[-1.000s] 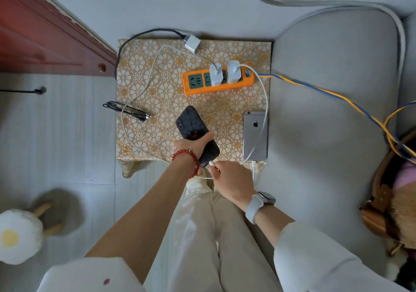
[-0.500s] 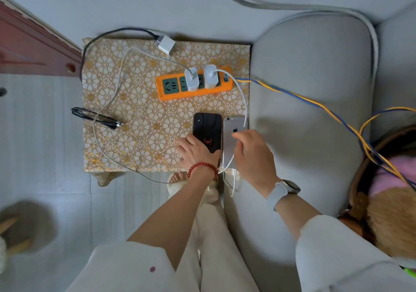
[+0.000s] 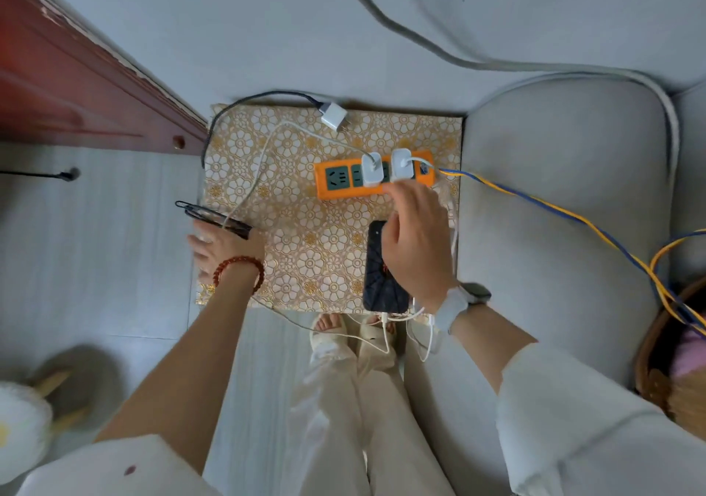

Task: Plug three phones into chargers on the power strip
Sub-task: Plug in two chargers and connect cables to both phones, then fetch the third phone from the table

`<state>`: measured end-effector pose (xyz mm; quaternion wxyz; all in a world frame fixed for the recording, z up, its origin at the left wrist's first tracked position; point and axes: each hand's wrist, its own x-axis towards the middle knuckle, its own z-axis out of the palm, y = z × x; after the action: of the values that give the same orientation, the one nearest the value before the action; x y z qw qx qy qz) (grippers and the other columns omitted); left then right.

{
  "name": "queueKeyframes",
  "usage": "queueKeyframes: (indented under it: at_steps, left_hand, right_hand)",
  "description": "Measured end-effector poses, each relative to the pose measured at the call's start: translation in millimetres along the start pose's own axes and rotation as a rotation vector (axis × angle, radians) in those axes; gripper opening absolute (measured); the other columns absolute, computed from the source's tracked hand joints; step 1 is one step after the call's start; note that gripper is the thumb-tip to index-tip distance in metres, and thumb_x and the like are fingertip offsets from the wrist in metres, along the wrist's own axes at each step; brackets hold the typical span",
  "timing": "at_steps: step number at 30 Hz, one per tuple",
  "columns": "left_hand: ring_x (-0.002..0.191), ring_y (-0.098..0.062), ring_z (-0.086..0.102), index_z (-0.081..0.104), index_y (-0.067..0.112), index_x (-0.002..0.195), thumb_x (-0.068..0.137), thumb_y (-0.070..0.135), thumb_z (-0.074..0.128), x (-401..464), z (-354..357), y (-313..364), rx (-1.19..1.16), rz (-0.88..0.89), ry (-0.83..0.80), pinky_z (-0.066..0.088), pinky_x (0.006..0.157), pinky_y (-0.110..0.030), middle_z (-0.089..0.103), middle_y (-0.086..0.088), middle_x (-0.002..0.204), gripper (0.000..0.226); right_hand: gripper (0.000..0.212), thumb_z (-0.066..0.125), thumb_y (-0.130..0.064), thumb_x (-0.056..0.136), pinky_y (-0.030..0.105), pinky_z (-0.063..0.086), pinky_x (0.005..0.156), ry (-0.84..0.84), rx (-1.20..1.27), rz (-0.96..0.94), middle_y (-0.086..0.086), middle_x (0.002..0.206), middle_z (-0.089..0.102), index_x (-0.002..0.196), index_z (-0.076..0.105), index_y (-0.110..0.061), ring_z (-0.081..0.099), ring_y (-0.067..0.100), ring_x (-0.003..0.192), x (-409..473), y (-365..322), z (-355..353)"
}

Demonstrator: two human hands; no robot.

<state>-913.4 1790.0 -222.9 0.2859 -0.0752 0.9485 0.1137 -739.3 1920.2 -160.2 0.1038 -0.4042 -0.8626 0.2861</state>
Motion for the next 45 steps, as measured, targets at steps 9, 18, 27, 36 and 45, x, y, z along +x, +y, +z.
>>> queueKeyframes:
  at_steps: [9,18,27,36,45]
  left_hand:
    - [0.063,-0.011,0.054,0.064,0.021,0.112,0.090,0.007,0.044,-39,-9,-69,-0.076,0.632,-0.089,0.043,0.057,-0.019,0.066,-0.002,0.079,0.033]
    - [0.132,-0.025,0.031,0.031,0.027,0.138,0.093,0.031,0.036,-75,-6,-178,0.680,0.304,-0.560,0.032,0.106,-0.042,0.029,-0.002,0.148,0.046]
    - [0.132,-0.024,0.032,0.034,0.022,0.137,0.091,0.030,0.040,-118,-72,-143,0.217,0.400,-0.234,0.031,0.109,-0.045,0.036,-0.004,0.146,0.046]
    - [0.128,-0.025,0.038,0.044,0.021,0.130,0.090,0.025,0.046,-159,-248,-242,-0.108,0.505,0.292,0.029,0.106,-0.039,0.042,-0.005,0.141,0.041]
    - [0.124,-0.027,0.044,0.051,0.016,0.126,0.087,0.021,0.052,-255,-422,-570,-0.185,0.166,0.775,0.035,0.105,-0.040,0.049,-0.008,0.135,0.039]
  right_hand:
    - [0.048,0.040,-0.013,0.088,0.050,0.035,0.104,-0.389,-0.213,-0.166,0.008,0.104,0.066,0.136,0.034,-0.015,0.060,0.026,0.089,89,-36,14]
    - [0.030,0.043,-0.013,0.084,0.057,0.004,0.115,-0.864,-0.771,-0.814,-0.004,0.102,0.063,0.103,0.064,-0.020,0.048,0.020,0.113,16,-6,-11]
    - [0.055,0.041,-0.005,0.085,0.054,0.000,0.115,-0.919,-0.711,-0.646,0.009,0.153,0.020,0.138,0.032,-0.015,0.006,0.026,0.143,-41,-65,-18]
    - [0.039,0.036,-0.012,0.091,0.041,0.039,0.100,-0.729,-0.228,-0.756,0.008,0.131,0.053,0.128,0.048,-0.014,0.046,0.026,0.121,-147,-274,-21]
    - [0.036,0.037,-0.010,0.091,0.037,0.040,0.099,-0.731,0.091,-1.119,0.007,0.126,0.057,0.124,0.052,-0.015,0.051,0.025,0.117,-380,-528,25]
